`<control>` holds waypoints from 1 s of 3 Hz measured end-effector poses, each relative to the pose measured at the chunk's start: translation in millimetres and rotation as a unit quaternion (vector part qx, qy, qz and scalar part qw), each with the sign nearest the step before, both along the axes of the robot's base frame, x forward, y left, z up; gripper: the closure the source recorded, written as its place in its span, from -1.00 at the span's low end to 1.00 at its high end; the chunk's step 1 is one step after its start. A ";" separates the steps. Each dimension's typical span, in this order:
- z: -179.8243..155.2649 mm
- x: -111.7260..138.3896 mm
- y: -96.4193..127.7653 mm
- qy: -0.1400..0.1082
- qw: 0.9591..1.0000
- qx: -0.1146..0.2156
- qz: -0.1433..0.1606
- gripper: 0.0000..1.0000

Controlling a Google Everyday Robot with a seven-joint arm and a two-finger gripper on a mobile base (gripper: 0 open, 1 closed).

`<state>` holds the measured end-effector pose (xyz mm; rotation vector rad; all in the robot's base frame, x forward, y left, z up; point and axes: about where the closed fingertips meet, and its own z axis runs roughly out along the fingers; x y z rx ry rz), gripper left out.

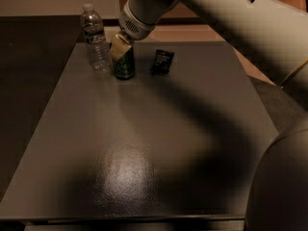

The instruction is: Move green can near water bottle

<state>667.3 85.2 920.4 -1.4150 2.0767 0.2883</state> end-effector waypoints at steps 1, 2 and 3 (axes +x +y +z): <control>-1.4 1.4 1.9 -0.003 1.000 0.001 0.000 -0.27; -2.8 1.1 3.2 -0.002 1.000 0.001 0.001 -0.73; -4.1 0.7 4.4 -0.001 1.000 0.000 0.002 -1.00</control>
Offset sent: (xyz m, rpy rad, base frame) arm 0.0017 0.0019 -0.0014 0.0024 -0.0068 -0.0003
